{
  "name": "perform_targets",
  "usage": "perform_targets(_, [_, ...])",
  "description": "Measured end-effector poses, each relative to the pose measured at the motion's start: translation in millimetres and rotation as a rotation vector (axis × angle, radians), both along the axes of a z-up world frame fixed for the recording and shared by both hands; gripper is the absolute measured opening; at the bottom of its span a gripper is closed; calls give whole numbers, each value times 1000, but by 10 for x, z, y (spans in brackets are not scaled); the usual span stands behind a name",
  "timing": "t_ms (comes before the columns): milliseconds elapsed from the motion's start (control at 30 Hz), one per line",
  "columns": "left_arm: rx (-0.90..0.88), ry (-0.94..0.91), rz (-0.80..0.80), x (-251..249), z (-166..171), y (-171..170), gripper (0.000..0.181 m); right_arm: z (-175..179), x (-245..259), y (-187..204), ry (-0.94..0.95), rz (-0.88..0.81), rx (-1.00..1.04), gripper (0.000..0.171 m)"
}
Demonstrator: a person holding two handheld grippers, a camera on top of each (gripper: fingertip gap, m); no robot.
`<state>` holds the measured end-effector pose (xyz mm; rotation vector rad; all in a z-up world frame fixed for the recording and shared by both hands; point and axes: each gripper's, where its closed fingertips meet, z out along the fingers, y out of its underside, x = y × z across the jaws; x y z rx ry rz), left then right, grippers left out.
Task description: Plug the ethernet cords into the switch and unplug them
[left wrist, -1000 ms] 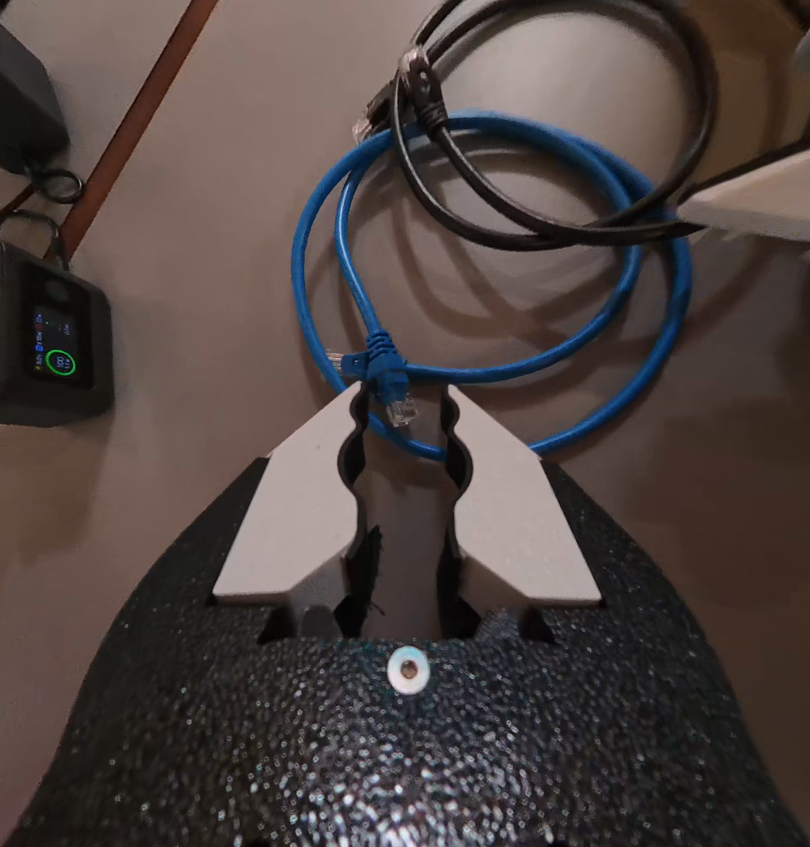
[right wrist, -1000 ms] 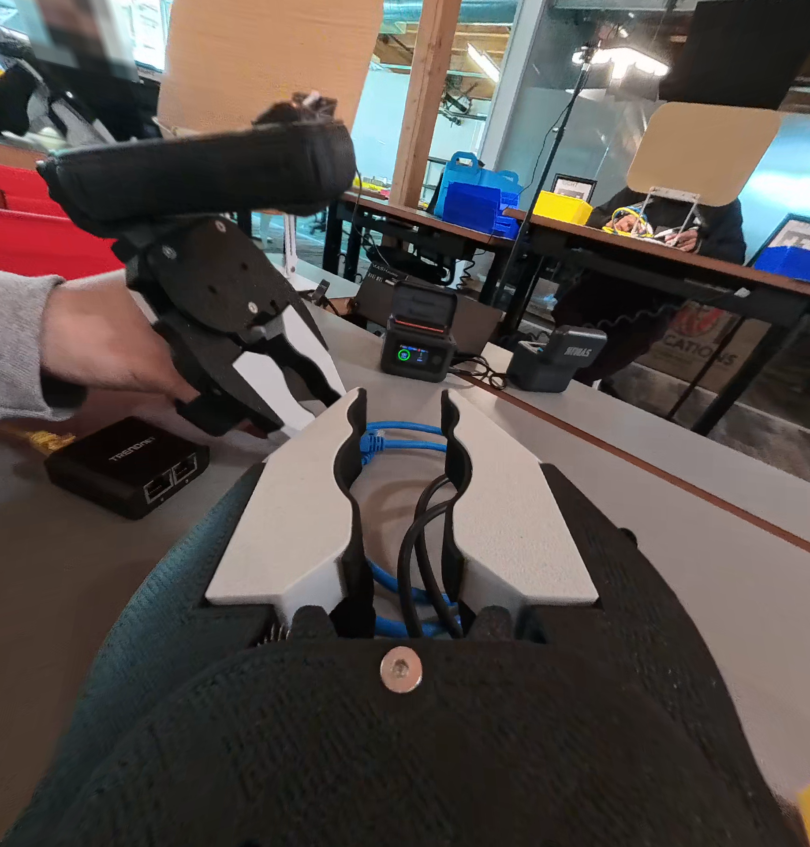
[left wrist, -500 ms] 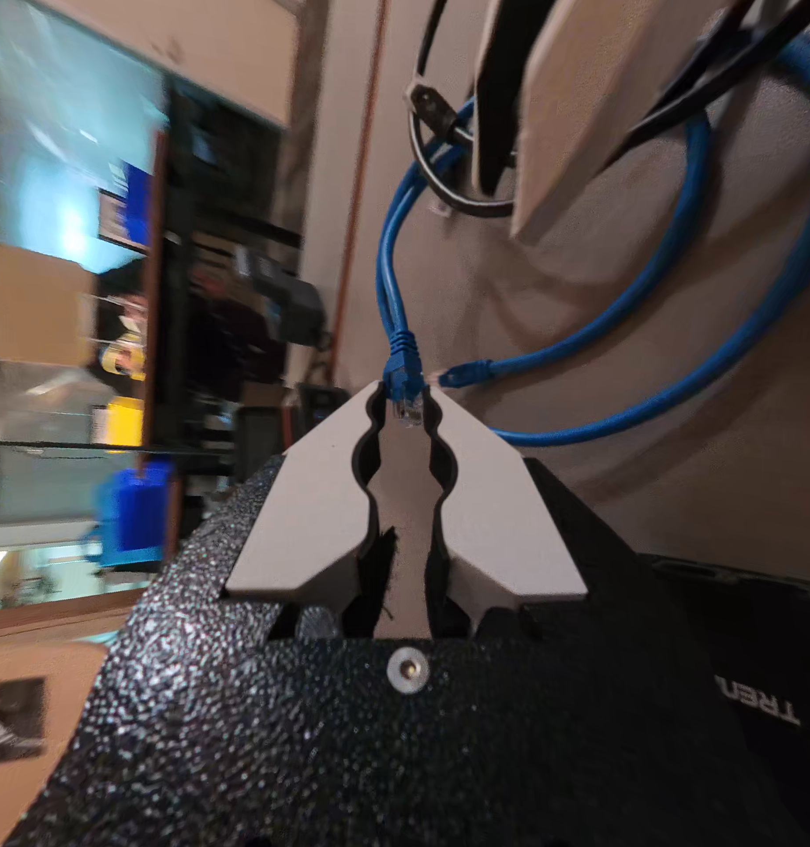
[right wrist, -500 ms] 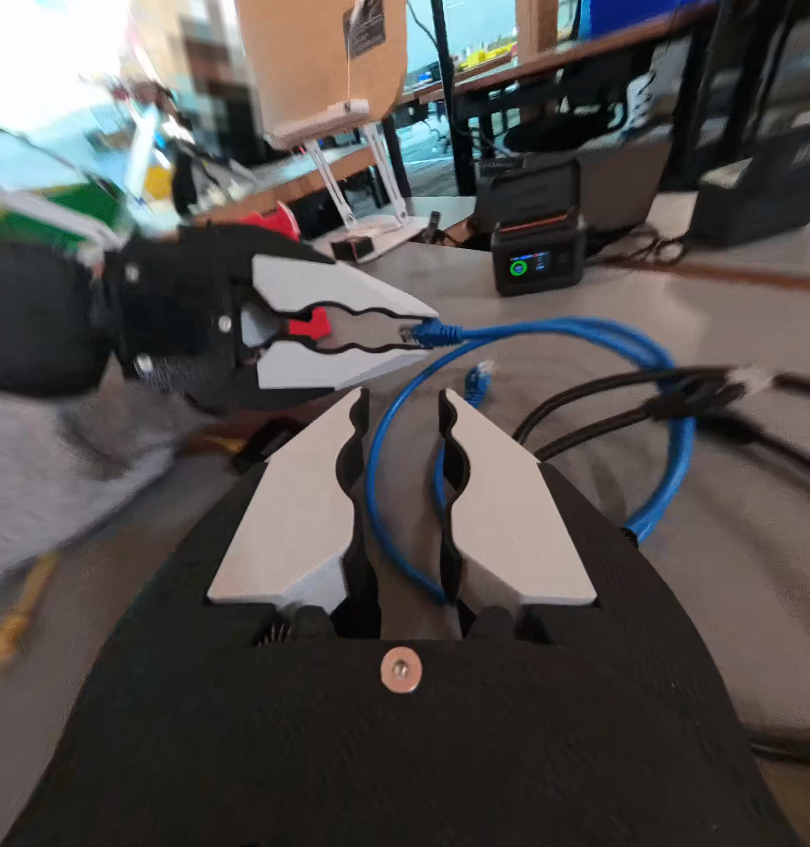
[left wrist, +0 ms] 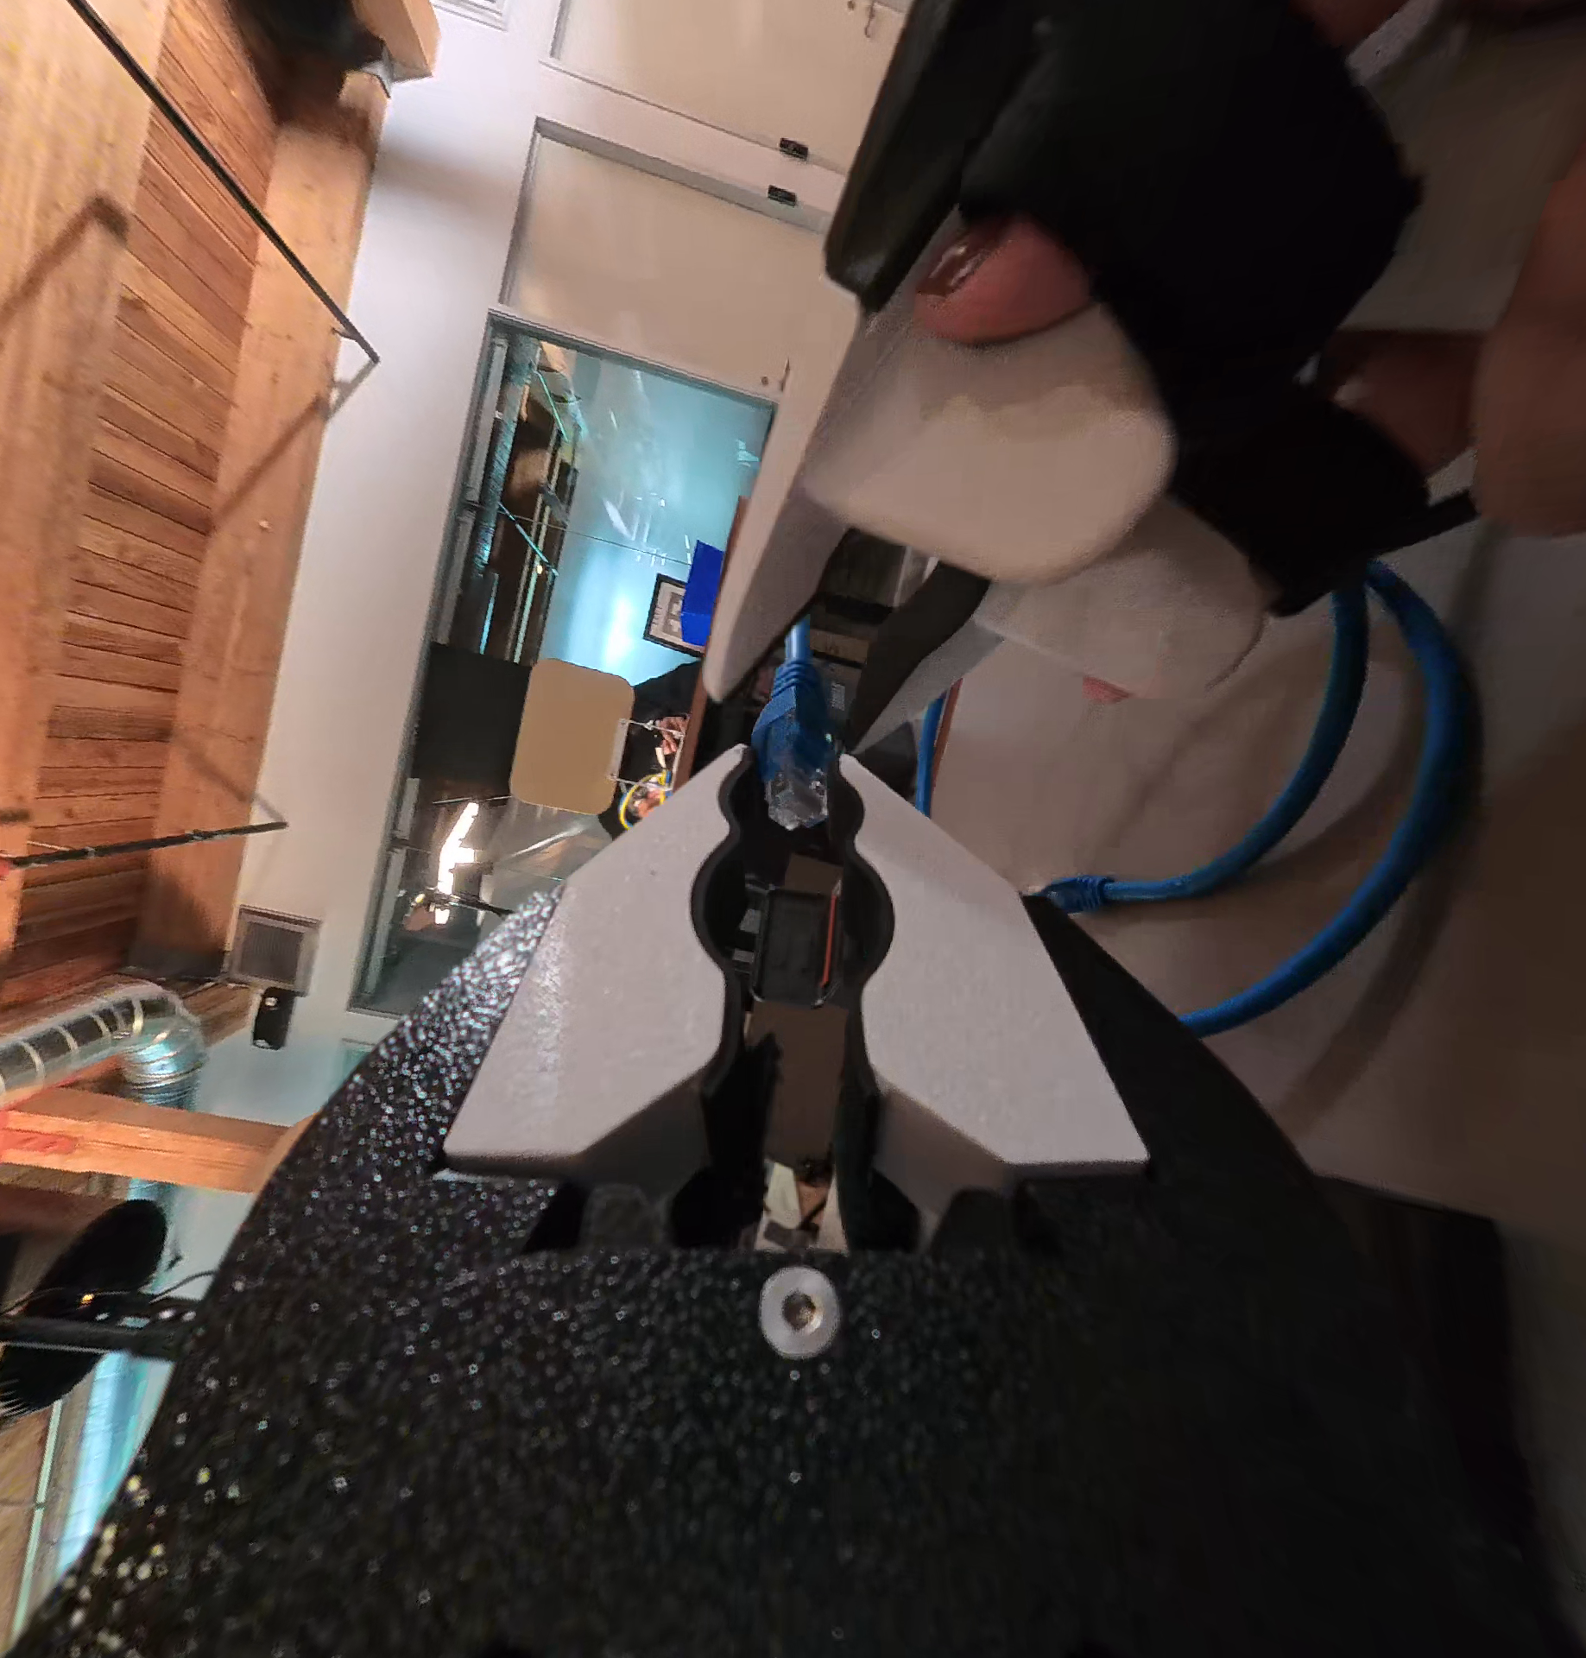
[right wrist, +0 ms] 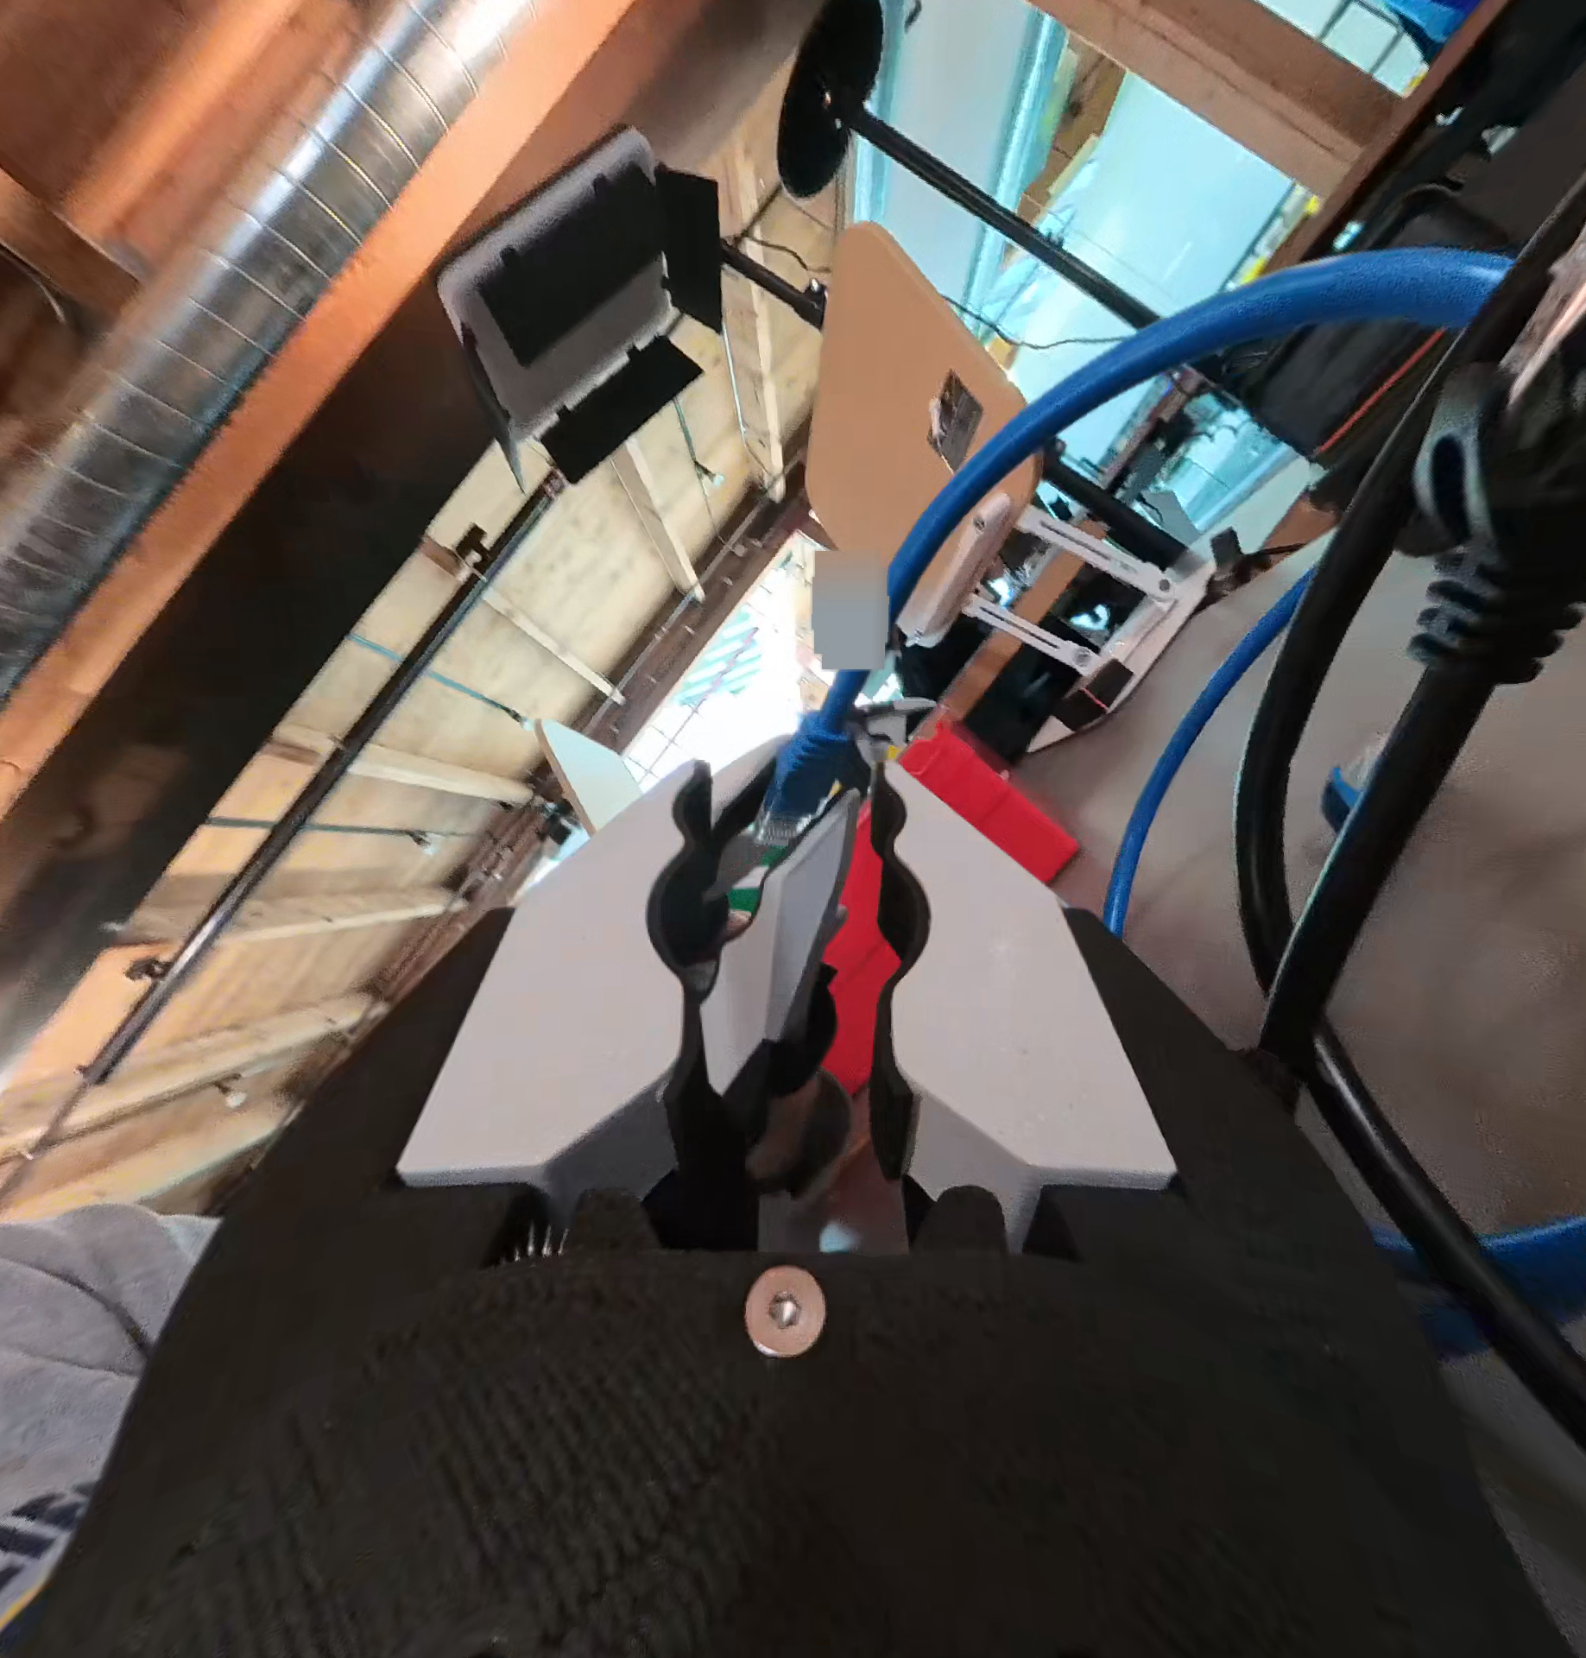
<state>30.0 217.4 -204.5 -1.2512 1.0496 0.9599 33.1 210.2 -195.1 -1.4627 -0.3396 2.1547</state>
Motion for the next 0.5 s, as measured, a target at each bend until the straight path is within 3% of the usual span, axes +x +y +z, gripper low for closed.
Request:
perform_targets(300, [79, 92, -3, 92, 10, -125, 13, 13, 11, -43, 119, 78, -136, 11])
perform_targets(400, [-72, -143, -113, 121, -68, -190, 19, -2, 8, -76, 92, 72, -59, 10])
perform_targets(500, [-355, -454, -224, 70, -212, -380, 60, 43, 39, -62, 82, 36, 45, 10])
